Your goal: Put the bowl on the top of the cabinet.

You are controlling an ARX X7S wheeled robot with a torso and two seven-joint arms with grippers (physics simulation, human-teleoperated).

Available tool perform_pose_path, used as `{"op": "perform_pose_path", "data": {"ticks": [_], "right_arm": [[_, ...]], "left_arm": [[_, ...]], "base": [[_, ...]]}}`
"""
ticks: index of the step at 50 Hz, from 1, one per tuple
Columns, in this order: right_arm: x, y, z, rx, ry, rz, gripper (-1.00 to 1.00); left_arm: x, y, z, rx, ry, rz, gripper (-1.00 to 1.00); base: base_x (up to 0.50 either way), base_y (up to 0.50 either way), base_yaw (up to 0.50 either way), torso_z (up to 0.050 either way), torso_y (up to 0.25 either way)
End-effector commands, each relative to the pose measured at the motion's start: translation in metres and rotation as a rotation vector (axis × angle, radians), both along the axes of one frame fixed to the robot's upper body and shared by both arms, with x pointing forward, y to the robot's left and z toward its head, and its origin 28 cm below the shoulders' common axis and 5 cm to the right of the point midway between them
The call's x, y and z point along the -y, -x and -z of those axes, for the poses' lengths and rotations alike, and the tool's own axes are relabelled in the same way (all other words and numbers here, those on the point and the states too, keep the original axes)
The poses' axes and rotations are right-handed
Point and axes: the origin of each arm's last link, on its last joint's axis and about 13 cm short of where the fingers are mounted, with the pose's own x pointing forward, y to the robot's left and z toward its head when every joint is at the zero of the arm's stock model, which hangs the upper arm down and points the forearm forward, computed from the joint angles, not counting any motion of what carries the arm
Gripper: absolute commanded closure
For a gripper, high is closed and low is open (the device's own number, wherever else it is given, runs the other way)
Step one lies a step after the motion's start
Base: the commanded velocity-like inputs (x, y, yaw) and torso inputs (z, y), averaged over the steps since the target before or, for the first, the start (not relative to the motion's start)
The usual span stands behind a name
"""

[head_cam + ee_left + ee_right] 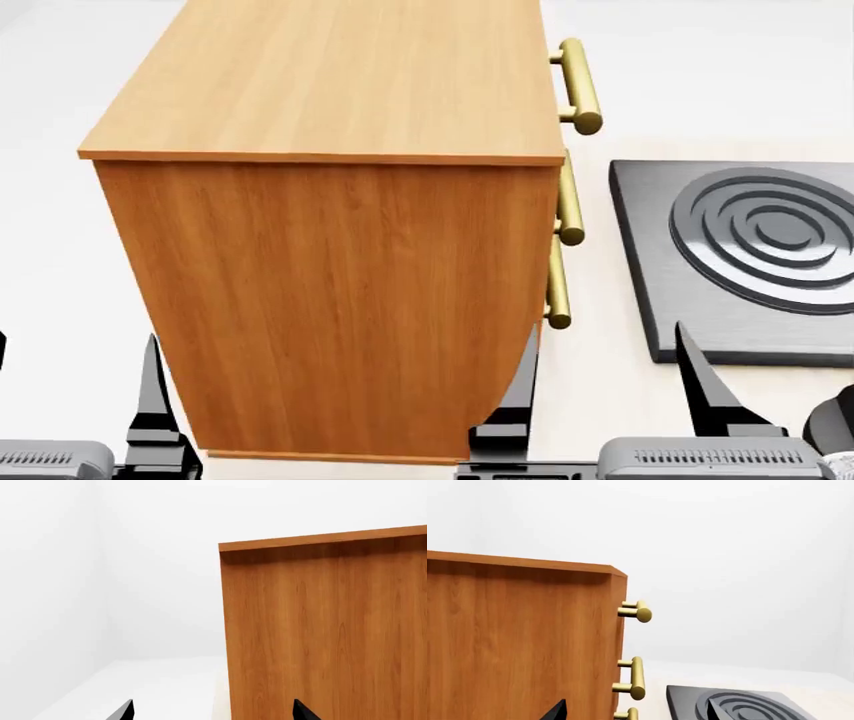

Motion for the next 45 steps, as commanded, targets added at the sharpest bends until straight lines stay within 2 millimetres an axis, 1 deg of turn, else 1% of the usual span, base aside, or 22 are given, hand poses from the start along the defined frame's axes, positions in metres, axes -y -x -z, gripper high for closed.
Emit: {"op": "perform_pose_path", "data": {"ticks": [1,15,24,28,30,32,35,36,38,40,42,45], "right_arm": [[0.000,0.000,0.001,0.003,0.002,0.008,-1.00],[0.000,0.000,0.002,-0.014,0.011,-0.010,-1.00],[0.000,0.000,0.003,-0.012,0.009,-0.001,-1.00],[0.000,0.001,0.004,-0.012,0.009,0.014,-1.00],[0.000,0.001,0.003,-0.022,0.020,0.049,-1.00],[0.000,0.001,0.003,-0.022,0.020,0.049,-1.00],[0.000,0.002,0.002,-0.046,0.063,0.097,-1.00],[0.000,0.001,0.004,-0.089,0.085,0.112,-1.00],[0.001,0.002,0.004,-0.080,0.087,0.152,-1.00],[0.004,0.005,0.004,-0.087,0.097,0.144,-1.00],[0.007,0.009,0.001,-0.138,0.106,0.144,-1.00],[0.009,0.014,-0.003,-0.149,0.144,0.202,-1.00]], "left_arm": [[0.000,0.000,0.000,0.000,0.000,0.000,-1.00],[0.001,0.001,-0.001,0.002,0.001,0.000,-1.00],[0.000,0.000,0.001,0.001,0.000,-0.001,-1.00],[0.000,0.000,0.001,0.000,0.000,-0.001,-1.00],[0.000,0.000,0.001,-0.001,-0.001,-0.002,-1.00],[0.000,0.000,0.001,-0.001,-0.001,-0.002,-1.00],[0.000,0.000,0.001,-0.003,-0.001,-0.003,-1.00],[0.000,0.000,0.002,-0.004,-0.003,-0.003,-1.00],[0.000,0.000,0.002,-0.004,-0.002,-0.004,-1.00],[0.000,0.000,0.001,-0.004,-0.001,-0.006,-1.00],[0.000,0.000,0.002,-0.005,-0.002,-0.006,-1.00],[0.000,-0.001,0.003,-0.007,-0.002,-0.005,-1.00]], "base": [[0.00,0.00,0.00,0.000,0.000],[0.01,0.00,0.00,0.000,0.000],[0.33,0.00,0.00,0.000,0.000],[0.06,0.00,0.00,0.000,0.000],[0.00,0.00,0.00,0.000,0.000],[0.00,0.00,0.00,0.000,0.000],[0.00,0.00,0.00,0.000,0.000],[0.00,0.00,0.00,0.000,0.000],[0.00,0.00,0.00,0.000,0.000],[0.00,0.00,0.00,0.000,0.000],[0.00,0.00,0.00,0.000,0.000],[0.00,0.00,0.00,0.000,0.000]]}}
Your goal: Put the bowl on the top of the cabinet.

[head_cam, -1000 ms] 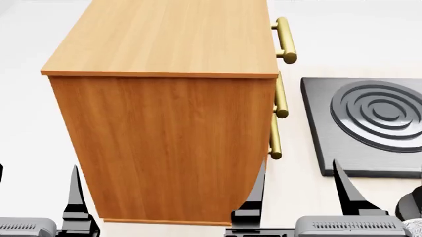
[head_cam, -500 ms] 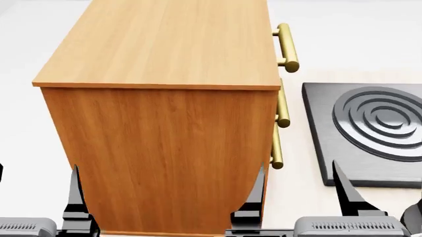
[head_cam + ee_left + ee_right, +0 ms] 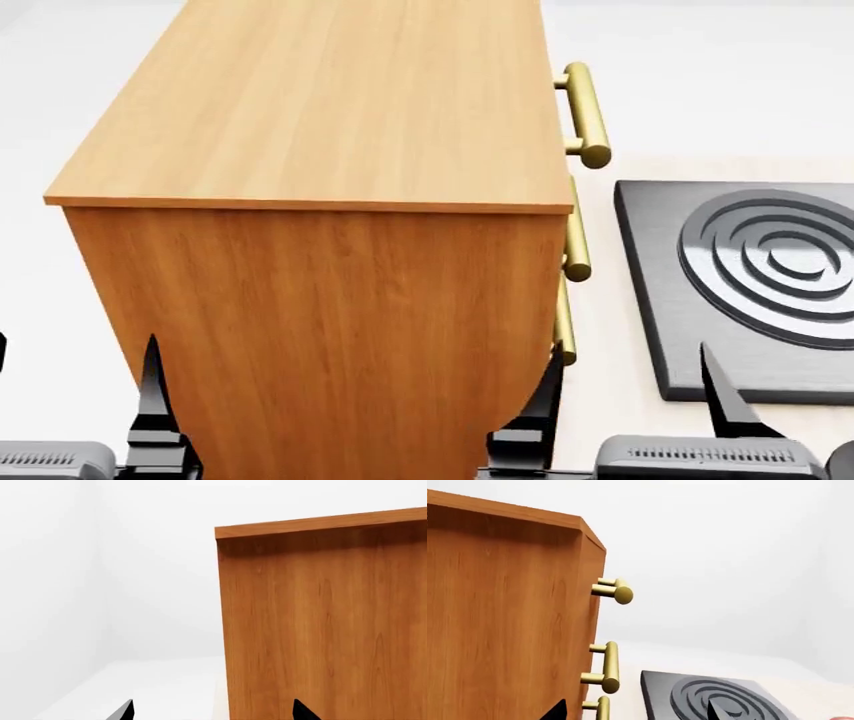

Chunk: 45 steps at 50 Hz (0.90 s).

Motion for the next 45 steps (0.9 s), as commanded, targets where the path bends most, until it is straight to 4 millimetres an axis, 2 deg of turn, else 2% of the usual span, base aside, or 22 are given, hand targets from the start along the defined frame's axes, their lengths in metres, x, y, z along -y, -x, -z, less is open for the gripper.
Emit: {"op": "perform_pose_path", "data": {"ticks": [1,10,18,32,45], "right_arm": [[0.009,0.017,-0.009,-0.070,0.104,0.109,-1.00],[0.020,0.043,-0.026,-0.115,0.178,0.079,-1.00],[0.030,0.066,-0.037,-0.280,0.141,0.047,-1.00],[0.038,0.103,-0.039,-0.378,0.224,0.095,-1.00],[0.045,0.122,-0.027,-0.455,0.272,0.162,-1.00]], "left_arm": [[0.000,-0.002,0.002,-0.005,0.001,-0.001,-1.00],[0.001,-0.003,0.003,-0.009,0.000,0.000,-1.00],[0.002,-0.004,0.003,-0.012,0.001,0.002,-1.00],[0.003,-0.004,0.003,-0.009,-0.002,0.001,-1.00],[0.004,-0.004,0.000,-0.004,-0.005,0.000,-1.00]], "base": [[0.00,0.00,0.00,0.000,0.000],[0.00,0.00,0.00,0.000,0.000],[0.00,0.00,0.00,0.000,0.000],[0.00,0.00,0.00,0.000,0.000],[0.00,0.00,0.00,0.000,0.000]]}}
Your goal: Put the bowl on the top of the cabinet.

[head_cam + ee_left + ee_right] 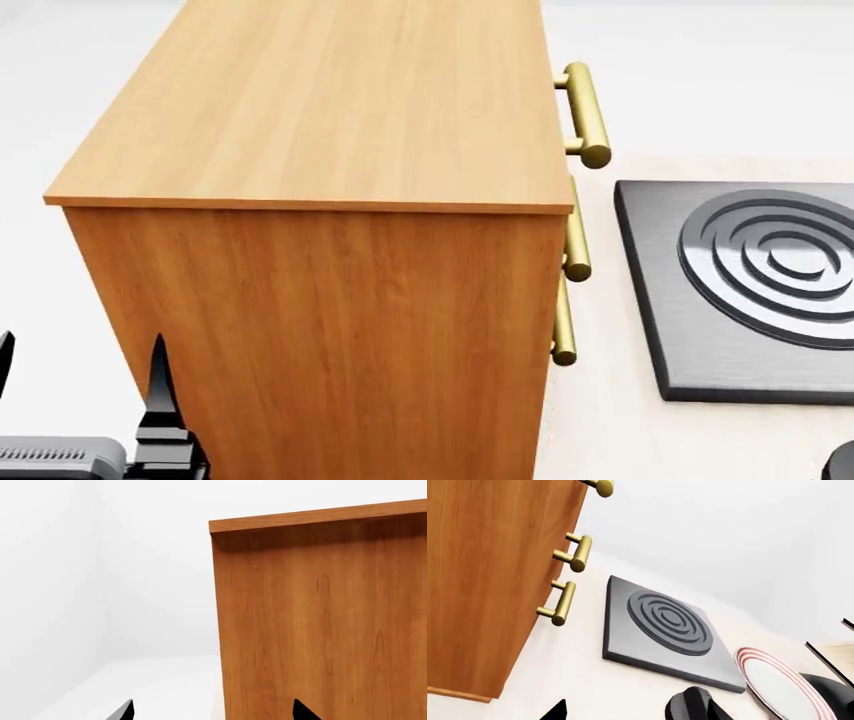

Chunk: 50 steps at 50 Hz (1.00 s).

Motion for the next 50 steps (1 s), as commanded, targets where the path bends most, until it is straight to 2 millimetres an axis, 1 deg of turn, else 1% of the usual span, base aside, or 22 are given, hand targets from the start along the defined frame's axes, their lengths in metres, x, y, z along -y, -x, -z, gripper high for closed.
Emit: {"op": "perform_pose_path", "data": {"ticks": [1,8,12,20,29,38,40,50], "right_arm": [[0.008,0.021,0.007,-0.101,0.036,0.079,-1.00],[0.011,0.026,0.013,-0.124,0.032,0.096,-1.00],[0.013,0.026,0.019,-0.139,0.032,0.108,-1.00],[0.014,0.030,0.025,-0.149,0.024,0.116,-1.00],[0.014,0.029,0.026,-0.154,0.036,0.115,-1.00],[0.018,0.027,0.031,-0.164,0.041,0.125,-1.00],[0.019,0.026,0.035,-0.178,0.047,0.125,-1.00],[0.019,0.027,0.037,-0.183,0.043,0.123,-1.00]], "left_arm": [[0.001,-0.001,0.000,0.002,-0.004,0.001,-1.00],[0.002,-0.001,-0.001,0.002,-0.007,0.003,-1.00],[0.003,-0.002,0.002,-0.006,-0.011,0.005,-1.00],[0.005,-0.001,0.000,-0.002,-0.016,0.007,-1.00],[0.004,-0.001,0.001,-0.002,-0.014,0.005,-1.00],[0.004,-0.001,0.001,-0.004,-0.015,0.004,-1.00],[0.004,-0.001,0.001,-0.003,-0.013,0.005,-1.00],[0.004,0.000,0.000,-0.002,-0.016,0.005,-1.00]], "base": [[0.00,0.00,0.00,0.000,0.000],[0.00,0.00,0.00,0.000,0.000],[0.00,0.00,0.00,0.000,0.000],[0.00,0.00,0.00,0.000,0.000],[0.00,0.00,0.00,0.000,0.000],[0.00,0.00,0.00,0.000,0.000],[0.00,0.00,0.00,0.000,0.000],[0.00,0.00,0.00,0.000,0.000]]}}
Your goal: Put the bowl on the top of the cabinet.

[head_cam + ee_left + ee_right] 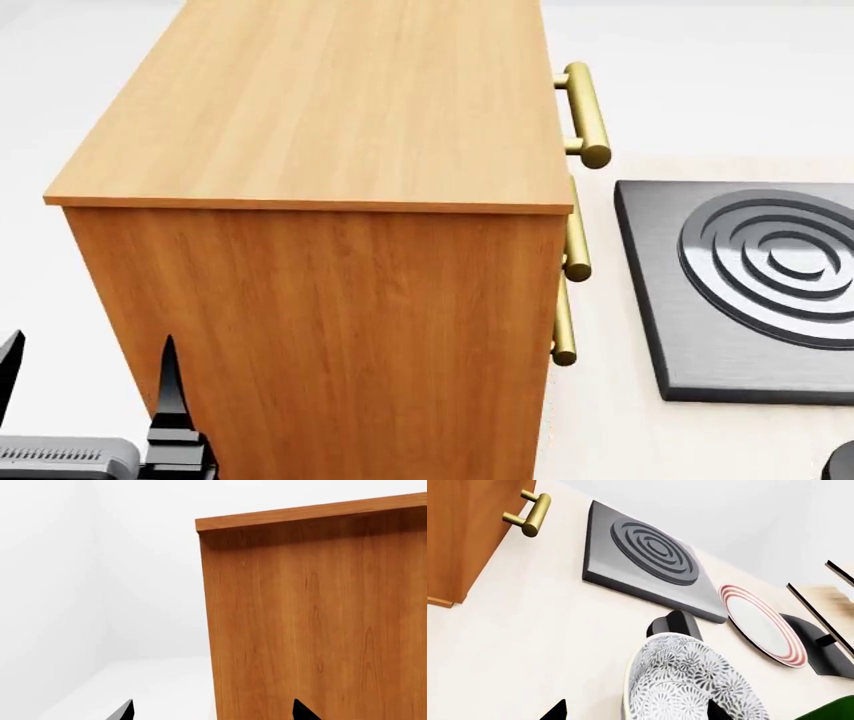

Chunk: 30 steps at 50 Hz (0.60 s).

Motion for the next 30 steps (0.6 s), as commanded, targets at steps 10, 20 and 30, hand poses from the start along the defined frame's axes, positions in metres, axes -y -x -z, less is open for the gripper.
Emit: {"op": "perform_pose_path", "data": {"ticks": [10,20,30], "right_arm": [[0.0018,-0.0017,0.0096,-0.025,-0.009,-0.003,-1.00],[0.0033,-0.0025,0.0123,-0.033,-0.010,0.003,-1.00],[0.0048,-0.0039,0.0142,-0.039,-0.009,0.006,-1.00]], "left_arm": [[0.0002,-0.0005,0.0005,0.001,-0.002,0.000,-1.00],[0.0002,0.0002,-0.0001,0.001,-0.001,-0.001,-1.00],[0.0002,0.0004,0.0004,0.000,-0.001,-0.001,-1.00]], "base": [[0.00,0.00,0.00,0.000,0.000],[0.00,0.00,0.00,0.000,0.000],[0.00,0.00,0.00,0.000,0.000]]}}
